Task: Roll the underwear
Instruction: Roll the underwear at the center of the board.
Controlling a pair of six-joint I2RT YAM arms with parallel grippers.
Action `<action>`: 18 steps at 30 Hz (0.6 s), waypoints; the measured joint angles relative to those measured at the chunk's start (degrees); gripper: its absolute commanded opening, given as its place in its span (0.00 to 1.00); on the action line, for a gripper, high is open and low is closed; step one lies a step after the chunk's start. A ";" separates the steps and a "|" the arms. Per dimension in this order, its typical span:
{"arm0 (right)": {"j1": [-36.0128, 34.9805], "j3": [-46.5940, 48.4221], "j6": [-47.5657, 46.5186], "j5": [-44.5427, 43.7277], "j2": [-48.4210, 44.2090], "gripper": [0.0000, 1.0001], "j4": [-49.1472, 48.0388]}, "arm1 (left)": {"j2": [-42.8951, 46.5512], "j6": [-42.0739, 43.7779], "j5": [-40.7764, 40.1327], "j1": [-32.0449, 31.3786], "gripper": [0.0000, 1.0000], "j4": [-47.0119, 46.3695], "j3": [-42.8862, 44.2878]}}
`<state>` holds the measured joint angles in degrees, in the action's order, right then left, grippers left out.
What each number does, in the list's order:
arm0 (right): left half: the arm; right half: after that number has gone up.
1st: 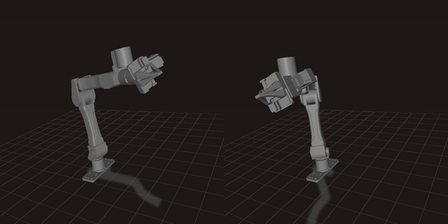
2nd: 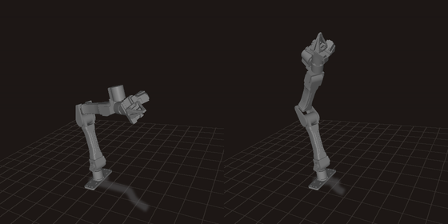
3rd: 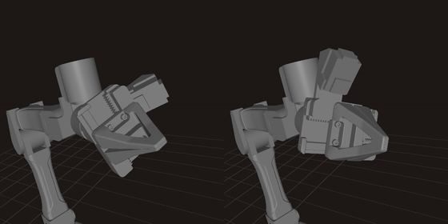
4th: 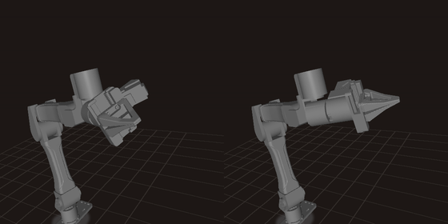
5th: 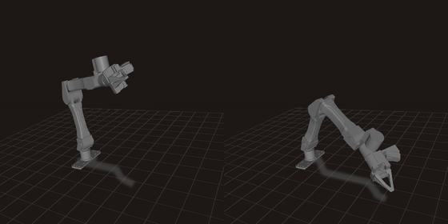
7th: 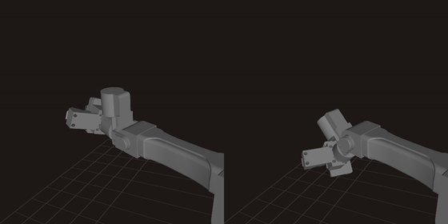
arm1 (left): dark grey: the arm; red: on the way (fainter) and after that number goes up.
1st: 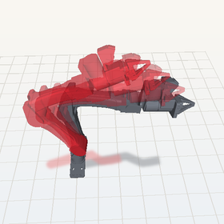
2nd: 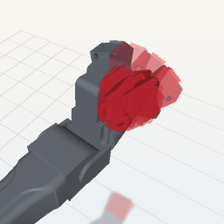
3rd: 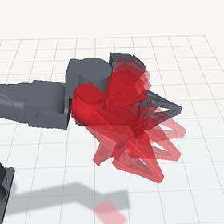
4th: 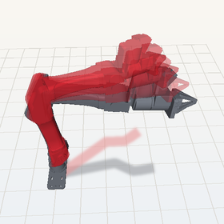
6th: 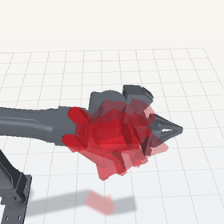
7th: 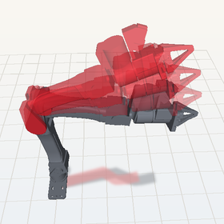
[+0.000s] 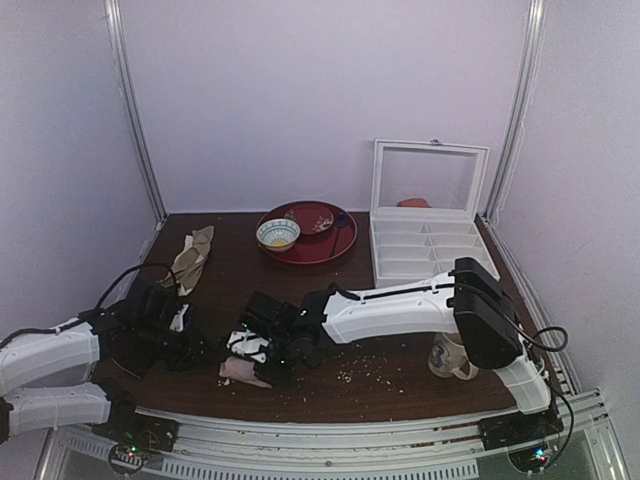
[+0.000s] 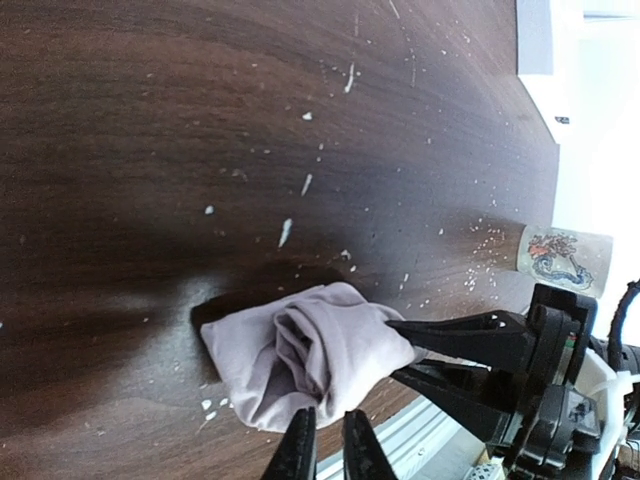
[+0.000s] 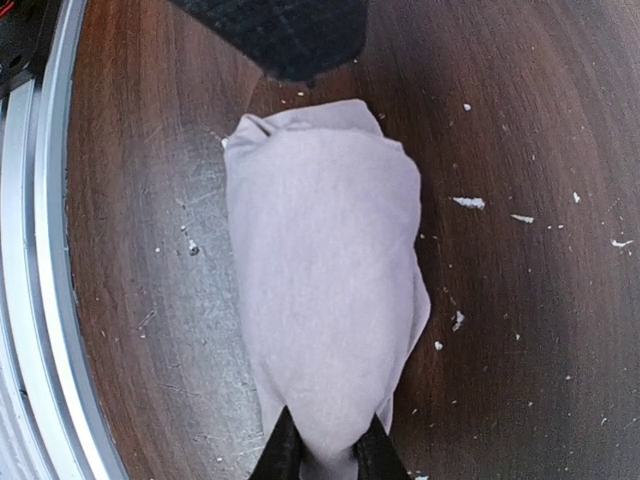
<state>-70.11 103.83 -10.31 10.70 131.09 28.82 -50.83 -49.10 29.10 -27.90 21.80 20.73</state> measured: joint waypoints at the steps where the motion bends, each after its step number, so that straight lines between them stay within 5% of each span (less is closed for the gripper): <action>1: -0.11 0.22 -0.09 -0.07 0.11 0.00 0.24 | 0.90 -0.22 -0.46 0.00 0.13 0.55 -0.35; 18: -2.54 0.92 -3.80 -4.68 0.42 0.00 0.98 | -1.64 -5.51 -1.77 0.00 0.14 -1.81 -7.91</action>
<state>-72.64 104.75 -14.11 6.02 131.50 29.80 -52.47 -54.61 27.33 -27.90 19.99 12.82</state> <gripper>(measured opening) 0.094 0.135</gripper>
